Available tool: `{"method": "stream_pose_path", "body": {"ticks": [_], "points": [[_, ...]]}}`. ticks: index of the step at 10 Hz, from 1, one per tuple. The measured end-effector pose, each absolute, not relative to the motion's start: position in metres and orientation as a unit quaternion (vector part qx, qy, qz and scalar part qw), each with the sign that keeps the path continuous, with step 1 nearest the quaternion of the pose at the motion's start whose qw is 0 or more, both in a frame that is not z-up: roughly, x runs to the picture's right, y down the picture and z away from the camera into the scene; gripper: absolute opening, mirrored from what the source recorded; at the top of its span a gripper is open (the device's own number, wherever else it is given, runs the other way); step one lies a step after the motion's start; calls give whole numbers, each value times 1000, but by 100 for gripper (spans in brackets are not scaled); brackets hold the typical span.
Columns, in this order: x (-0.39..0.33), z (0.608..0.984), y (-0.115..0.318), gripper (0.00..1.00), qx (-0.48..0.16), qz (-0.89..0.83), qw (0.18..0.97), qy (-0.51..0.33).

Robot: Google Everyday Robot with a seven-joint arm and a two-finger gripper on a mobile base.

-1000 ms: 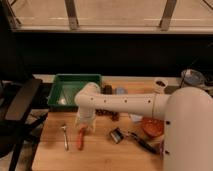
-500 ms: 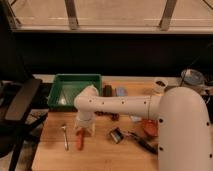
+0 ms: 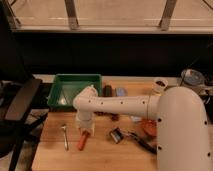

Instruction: Place pepper in purple bowl

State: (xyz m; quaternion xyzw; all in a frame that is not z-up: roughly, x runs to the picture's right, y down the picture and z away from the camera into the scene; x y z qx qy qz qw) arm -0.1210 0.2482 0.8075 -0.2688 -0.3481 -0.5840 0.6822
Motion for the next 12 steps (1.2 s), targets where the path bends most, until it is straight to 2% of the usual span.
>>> {"method": "stream_pose_path", "body": {"ticks": [1,2,6,9,12], "points": [[-121,807,248,7,-268,-584,682,-348],[-121,807,248,1,-268,-585,682,-348],[-88,784,214,0,-250,-565,710,-337],[-29,763,174,0,-238,-525,750,-325],[37,744,154,0,-245,-488,781,-303]]}}
